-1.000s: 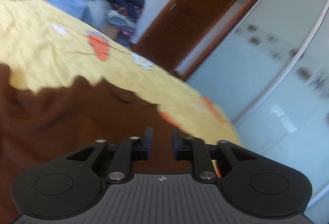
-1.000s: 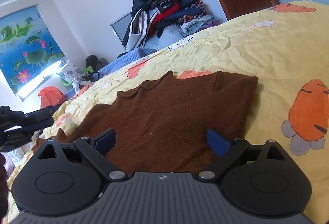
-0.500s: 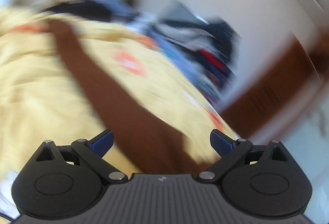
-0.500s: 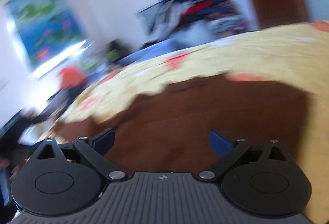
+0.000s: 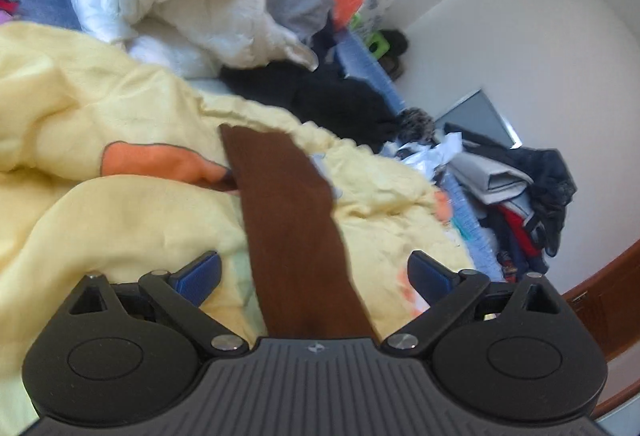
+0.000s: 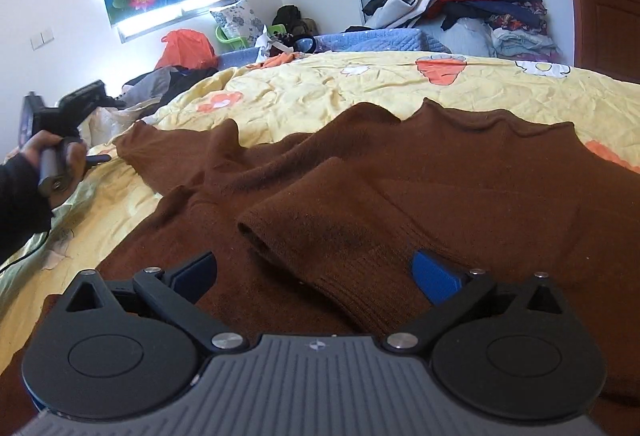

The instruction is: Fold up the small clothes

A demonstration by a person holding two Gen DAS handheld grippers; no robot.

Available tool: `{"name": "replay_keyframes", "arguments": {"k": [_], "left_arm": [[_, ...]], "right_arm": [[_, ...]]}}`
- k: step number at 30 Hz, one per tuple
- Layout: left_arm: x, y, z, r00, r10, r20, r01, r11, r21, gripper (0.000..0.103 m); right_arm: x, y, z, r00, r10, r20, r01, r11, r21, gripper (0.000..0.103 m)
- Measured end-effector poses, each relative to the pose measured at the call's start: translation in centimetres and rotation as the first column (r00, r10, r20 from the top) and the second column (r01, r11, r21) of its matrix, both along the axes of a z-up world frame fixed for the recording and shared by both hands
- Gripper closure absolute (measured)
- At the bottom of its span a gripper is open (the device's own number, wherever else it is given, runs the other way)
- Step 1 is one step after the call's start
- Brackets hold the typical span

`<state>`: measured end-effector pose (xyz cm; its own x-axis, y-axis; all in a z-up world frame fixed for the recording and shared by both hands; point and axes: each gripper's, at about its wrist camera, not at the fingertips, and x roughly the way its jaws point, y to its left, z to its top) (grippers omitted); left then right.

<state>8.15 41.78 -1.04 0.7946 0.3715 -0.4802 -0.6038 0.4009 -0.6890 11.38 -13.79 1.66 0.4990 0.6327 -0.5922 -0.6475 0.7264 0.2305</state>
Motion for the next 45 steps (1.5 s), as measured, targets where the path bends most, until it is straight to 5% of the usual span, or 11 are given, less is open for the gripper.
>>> {"name": "replay_keyframes", "arguments": {"k": [2, 3, 5, 9, 15, 18, 22, 24, 27, 38, 45], "left_arm": [[0.9, -0.3, 0.2, 0.998, -0.018, -0.056, 0.022, 0.996, 0.083, 0.021], [1.4, -0.8, 0.2, 0.995, -0.032, -0.099, 0.044, 0.992, 0.118, 0.064], [2.2, -1.3, -0.1, 0.978, -0.061, -0.197, 0.09, 0.986, 0.142, 0.097], [1.6, -4.3, 1.9, 0.977, -0.077, -0.197, 0.129, 0.955, 0.267, 0.099], [2.1, -17.2, 8.9, 0.94, -0.333, -0.072, 0.325, 0.814, 0.481, 0.099], [2.2, -28.0, 11.0, 0.796, -0.601, -0.073, 0.517, 0.613, 0.597, 0.099], [1.4, -40.5, 8.9, 0.366, -0.896, -0.25, 0.817, 0.181, 0.547, 0.08], [-0.2, -43.5, 7.0, 0.303, -0.899, -0.315, 0.846, 0.101, 0.524, 0.045], [-3.8, -43.9, 5.1, 0.375, -0.879, -0.295, 0.796, 0.142, 0.588, 0.015], [-5.2, -38.2, 1.9, 0.501, -0.834, -0.231, 0.824, 0.378, 0.422, 0.015], [-5.2, -36.9, 1.4, 0.515, -0.833, -0.203, 0.83, 0.424, 0.363, 0.011]], "right_arm": [[0.0, -0.1, 0.0, 1.0, -0.003, -0.003, 0.003, 1.0, 0.007, 0.0], [0.1, -0.2, 0.0, 1.0, -0.004, -0.007, 0.005, 1.0, 0.014, 0.0], [0.3, -0.4, -0.1, 1.0, -0.007, -0.017, 0.008, 0.999, 0.032, 0.0], [0.6, -0.8, -0.1, 0.999, -0.013, -0.033, 0.015, 0.998, 0.068, 0.0], [1.8, -2.8, 0.2, 0.99, -0.043, -0.134, 0.071, 0.974, 0.214, 0.0], [3.3, -7.5, 0.3, 0.924, -0.09, -0.37, 0.276, 0.828, 0.488, 0.0], [3.9, -13.0, -0.1, 0.863, -0.087, -0.498, 0.42, 0.673, 0.61, 0.0], [3.7, -14.5, -0.4, 0.841, -0.088, -0.534, 0.44, 0.685, 0.58, 0.0], [3.0, -16.1, -1.2, 0.815, -0.077, -0.574, 0.457, 0.695, 0.555, 0.0], [5.4, -12.7, 1.3, 0.831, -0.165, -0.531, 0.428, 0.799, 0.422, 0.0], [9.2, -3.4, 3.4, 0.916, -0.24, -0.323, 0.245, 0.969, -0.026, 0.01]]}}
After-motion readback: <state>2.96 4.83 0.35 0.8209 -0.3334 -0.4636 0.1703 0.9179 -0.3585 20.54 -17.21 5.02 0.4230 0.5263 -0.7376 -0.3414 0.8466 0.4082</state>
